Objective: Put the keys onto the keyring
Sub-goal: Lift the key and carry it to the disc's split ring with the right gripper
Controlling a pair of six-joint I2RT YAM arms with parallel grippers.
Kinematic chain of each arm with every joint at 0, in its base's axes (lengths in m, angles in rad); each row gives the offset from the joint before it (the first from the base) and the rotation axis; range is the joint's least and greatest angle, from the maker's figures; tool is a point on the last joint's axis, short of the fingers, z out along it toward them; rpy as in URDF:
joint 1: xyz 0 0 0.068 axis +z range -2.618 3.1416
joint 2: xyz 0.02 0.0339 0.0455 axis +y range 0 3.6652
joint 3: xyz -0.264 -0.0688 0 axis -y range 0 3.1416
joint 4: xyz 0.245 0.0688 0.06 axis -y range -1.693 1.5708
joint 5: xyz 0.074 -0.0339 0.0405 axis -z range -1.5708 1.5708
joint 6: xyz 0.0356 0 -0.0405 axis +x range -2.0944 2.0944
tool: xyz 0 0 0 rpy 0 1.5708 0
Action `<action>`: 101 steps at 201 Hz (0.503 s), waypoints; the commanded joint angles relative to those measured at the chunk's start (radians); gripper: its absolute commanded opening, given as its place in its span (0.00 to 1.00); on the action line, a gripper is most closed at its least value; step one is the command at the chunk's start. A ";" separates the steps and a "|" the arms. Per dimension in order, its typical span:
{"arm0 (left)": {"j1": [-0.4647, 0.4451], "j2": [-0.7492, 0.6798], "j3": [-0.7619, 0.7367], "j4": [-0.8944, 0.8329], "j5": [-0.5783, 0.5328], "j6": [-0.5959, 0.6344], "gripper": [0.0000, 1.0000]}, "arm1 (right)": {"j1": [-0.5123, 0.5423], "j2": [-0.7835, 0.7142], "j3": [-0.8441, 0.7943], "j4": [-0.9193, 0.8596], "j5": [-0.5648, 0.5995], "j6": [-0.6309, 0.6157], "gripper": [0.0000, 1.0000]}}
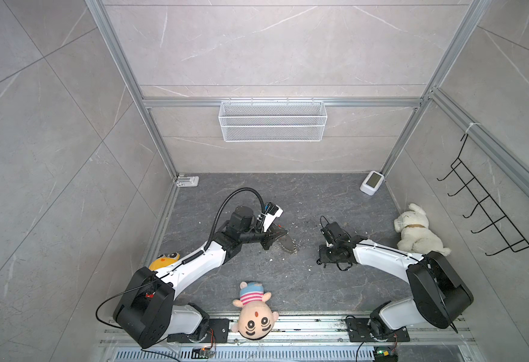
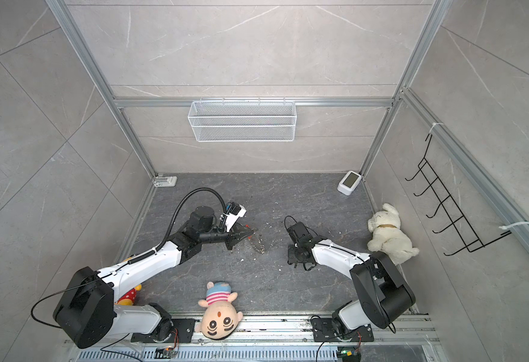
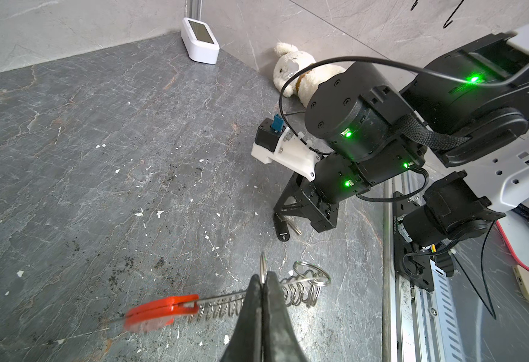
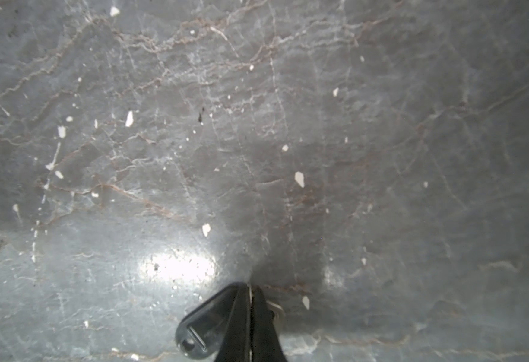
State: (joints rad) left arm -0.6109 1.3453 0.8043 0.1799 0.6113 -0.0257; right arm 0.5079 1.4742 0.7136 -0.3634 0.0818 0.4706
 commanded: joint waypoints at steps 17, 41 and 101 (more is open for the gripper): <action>-0.005 -0.051 -0.005 0.119 0.070 0.105 0.00 | -0.002 -0.257 0.005 -0.003 -0.039 -0.110 0.00; -0.011 -0.084 -0.044 0.178 0.128 0.213 0.00 | -0.002 -0.458 0.002 0.016 -0.114 -0.243 0.00; -0.012 -0.136 0.014 0.104 0.253 0.397 0.00 | -0.002 -0.477 0.239 -0.101 -0.690 -0.374 0.00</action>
State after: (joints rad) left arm -0.6186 1.2407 0.7502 0.2611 0.7643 0.2546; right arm 0.5053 0.9382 0.8520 -0.3973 -0.2745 0.1799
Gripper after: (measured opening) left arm 0.047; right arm 0.048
